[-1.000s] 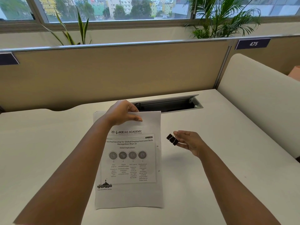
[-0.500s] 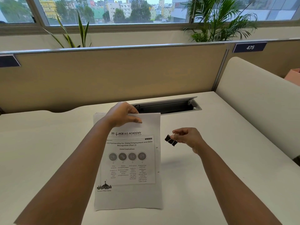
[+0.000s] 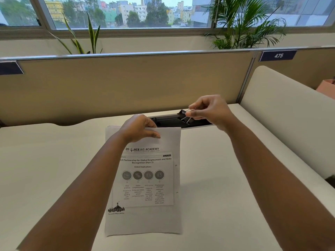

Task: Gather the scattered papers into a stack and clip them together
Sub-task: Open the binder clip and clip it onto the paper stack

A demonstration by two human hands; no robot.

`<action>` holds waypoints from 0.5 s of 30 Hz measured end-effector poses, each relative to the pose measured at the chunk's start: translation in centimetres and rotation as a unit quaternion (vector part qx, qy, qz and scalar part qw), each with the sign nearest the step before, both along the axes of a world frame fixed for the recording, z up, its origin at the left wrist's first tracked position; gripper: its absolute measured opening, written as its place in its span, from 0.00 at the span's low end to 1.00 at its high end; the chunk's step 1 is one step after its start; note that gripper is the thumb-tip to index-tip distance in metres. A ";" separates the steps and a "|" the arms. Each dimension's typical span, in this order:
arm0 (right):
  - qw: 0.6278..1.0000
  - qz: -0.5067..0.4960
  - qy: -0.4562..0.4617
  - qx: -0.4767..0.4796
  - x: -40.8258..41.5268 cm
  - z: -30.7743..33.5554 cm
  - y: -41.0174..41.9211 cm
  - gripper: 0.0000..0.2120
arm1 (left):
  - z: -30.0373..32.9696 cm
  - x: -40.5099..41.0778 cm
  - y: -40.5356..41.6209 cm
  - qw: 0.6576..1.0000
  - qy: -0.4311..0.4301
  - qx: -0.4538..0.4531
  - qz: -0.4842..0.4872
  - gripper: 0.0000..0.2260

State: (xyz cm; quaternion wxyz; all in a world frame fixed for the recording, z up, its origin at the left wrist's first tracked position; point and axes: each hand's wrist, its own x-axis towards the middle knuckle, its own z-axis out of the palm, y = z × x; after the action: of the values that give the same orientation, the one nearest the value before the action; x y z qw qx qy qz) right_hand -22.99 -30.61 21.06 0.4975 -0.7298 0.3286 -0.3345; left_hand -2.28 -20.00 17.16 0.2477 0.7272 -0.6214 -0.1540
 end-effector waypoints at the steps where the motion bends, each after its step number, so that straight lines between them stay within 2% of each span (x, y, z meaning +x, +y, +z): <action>1: 0.999 0.015 0.041 -0.018 0.6 0.6 0.2 0.09 | 0.0 0.0 0.0 1.000 -0.003 -0.001 0.000 0.10; 3: 0.991 0.029 0.119 -0.044 1.8 1.4 0.5 0.09 | 0.0 -0.1 0.0 1.000 -0.007 -0.001 0.000 0.10; 6: 0.982 0.042 0.180 -0.046 2.9 1.8 0.7 0.09 | 0.1 -0.2 0.1 1.000 -0.009 0.000 0.003 0.11; 15: 0.964 0.064 0.253 -0.054 4.3 1.6 1.5 0.11 | 0.3 -0.5 0.4 1.000 -0.013 0.012 0.008 0.12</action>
State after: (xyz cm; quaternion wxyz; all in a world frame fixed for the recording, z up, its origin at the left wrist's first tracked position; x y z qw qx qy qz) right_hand -18.65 -29.12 22.64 0.3781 -0.8361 0.3779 -0.1234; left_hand -2.77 -19.64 17.48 0.2327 0.7369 -0.6167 -0.1501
